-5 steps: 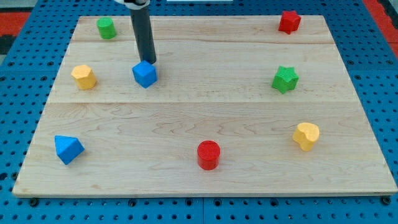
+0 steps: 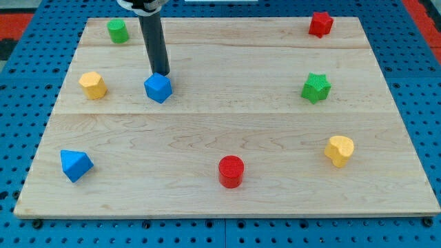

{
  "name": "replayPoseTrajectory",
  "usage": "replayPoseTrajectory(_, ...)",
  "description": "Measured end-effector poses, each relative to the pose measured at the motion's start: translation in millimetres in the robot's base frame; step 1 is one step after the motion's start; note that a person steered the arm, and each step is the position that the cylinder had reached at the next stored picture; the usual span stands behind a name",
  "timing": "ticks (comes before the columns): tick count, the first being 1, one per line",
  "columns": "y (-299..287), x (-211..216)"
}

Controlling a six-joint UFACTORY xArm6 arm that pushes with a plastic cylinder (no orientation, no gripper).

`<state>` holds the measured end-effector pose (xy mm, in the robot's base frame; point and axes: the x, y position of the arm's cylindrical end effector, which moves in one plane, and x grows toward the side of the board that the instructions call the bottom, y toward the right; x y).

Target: Place your arm diagonally to the green star

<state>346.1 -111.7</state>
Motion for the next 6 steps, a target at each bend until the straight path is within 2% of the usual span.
replayPoseTrajectory(2,-14,-2)
replayPoseTrajectory(4,1,3)
replayPoseTrajectory(5,44,4)
replayPoseTrajectory(6,162,-20)
